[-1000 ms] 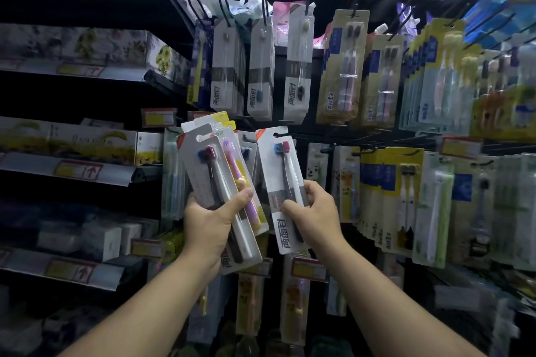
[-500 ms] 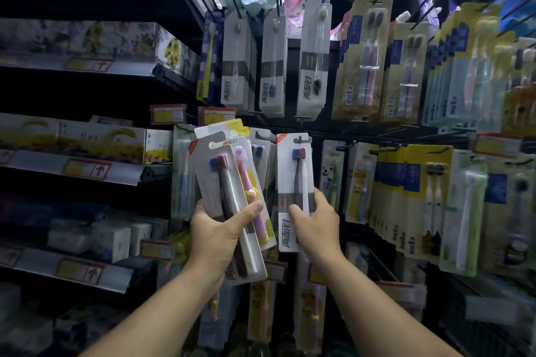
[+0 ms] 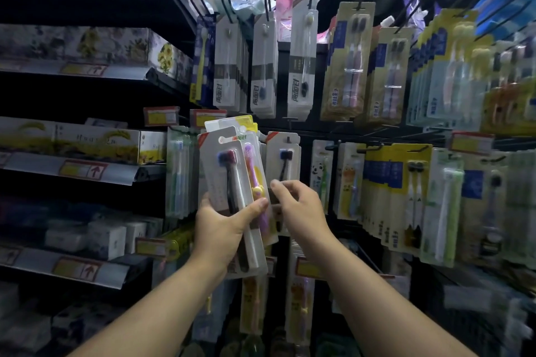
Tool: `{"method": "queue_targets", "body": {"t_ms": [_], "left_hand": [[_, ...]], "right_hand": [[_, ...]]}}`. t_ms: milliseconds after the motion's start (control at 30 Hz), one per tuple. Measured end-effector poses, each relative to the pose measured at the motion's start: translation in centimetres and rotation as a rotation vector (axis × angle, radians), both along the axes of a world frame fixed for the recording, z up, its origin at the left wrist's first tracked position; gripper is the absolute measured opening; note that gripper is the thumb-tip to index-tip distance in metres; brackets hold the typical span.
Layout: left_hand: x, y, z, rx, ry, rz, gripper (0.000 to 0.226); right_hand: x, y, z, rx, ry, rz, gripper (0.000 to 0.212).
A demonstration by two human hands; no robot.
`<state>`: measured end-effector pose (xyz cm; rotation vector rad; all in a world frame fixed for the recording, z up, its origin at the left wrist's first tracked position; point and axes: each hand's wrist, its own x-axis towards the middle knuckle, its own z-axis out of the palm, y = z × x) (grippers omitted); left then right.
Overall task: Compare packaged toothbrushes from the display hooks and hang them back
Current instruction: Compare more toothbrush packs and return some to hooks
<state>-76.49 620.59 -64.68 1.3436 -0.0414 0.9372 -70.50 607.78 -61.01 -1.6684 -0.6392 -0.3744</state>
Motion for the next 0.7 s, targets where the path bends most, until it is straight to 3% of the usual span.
{"method": "queue_targets", "body": {"t_ms": [133, 200, 400, 700], "left_hand": [[-0.3, -1.8, -0.3, 0.024, 0.037, 0.054, 0.117], [-0.6, -3.0, -1.1, 0.038, 0.071, 0.032, 0.123], [-0.2, -6.4, -5.0, 0.129, 0.158, -0.067, 0.065], [2.9, -10.4, -13.6, 0.122, 0.284, -0.175, 0.066]], "right_hand": [[-3.0, -2.2, -0.4, 0.023, 0.009, 0.154, 0.028], [-3.8, -3.4, -1.3, -0.023, 0.001, 0.162, 0.028], [-3.7, -6.9, -5.5, -0.035, 0.049, 0.142, 0.03], [0.1, -10.7, -14.7, 0.015, 0.144, 0.017, 0.017]]}}
